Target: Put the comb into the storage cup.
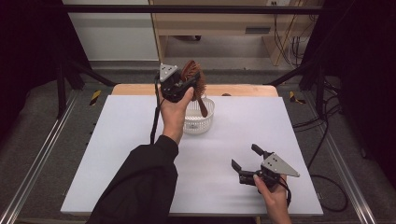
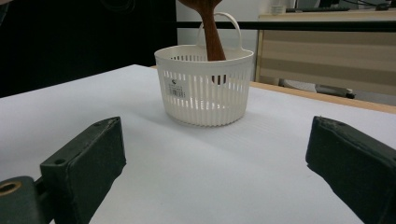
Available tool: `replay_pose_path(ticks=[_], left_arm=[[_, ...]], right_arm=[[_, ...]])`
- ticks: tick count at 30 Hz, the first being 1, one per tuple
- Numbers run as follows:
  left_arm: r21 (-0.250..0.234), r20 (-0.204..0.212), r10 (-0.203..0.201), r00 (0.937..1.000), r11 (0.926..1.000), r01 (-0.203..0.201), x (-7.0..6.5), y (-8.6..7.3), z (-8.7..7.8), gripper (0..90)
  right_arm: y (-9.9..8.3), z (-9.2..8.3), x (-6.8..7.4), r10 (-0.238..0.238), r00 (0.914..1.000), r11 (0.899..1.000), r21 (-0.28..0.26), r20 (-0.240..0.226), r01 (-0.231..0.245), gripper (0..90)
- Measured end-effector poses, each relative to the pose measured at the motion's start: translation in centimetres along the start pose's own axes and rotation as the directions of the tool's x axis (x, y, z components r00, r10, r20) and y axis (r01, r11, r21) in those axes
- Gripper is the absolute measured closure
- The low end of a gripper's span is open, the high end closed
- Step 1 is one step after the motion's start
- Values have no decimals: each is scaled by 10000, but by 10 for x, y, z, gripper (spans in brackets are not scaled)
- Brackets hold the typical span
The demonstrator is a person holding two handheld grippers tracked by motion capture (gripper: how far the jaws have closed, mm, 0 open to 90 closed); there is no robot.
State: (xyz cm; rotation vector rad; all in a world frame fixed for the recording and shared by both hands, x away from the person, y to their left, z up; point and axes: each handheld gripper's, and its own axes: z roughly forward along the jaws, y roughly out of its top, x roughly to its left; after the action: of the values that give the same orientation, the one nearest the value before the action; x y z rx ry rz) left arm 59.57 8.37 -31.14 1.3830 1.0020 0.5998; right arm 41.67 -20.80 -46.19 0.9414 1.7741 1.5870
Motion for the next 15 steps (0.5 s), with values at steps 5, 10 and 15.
replay_pose_path(ticks=[5,10,15], left_arm=[[86,-18,-20,10000,10000,20,-1,-7,4,510],[266,-61,51,10000,9996,-50,-2,-13,7,510],[308,-130,0,9999,9995,4,-1,-17,9,510]], right_arm=[[0,0,0,-34,10000,10000,30,4,34,48],[0,0,-1,-26,10000,10000,45,44,25,48],[-1,1,0,-69,10000,9999,94,11,69,48]])
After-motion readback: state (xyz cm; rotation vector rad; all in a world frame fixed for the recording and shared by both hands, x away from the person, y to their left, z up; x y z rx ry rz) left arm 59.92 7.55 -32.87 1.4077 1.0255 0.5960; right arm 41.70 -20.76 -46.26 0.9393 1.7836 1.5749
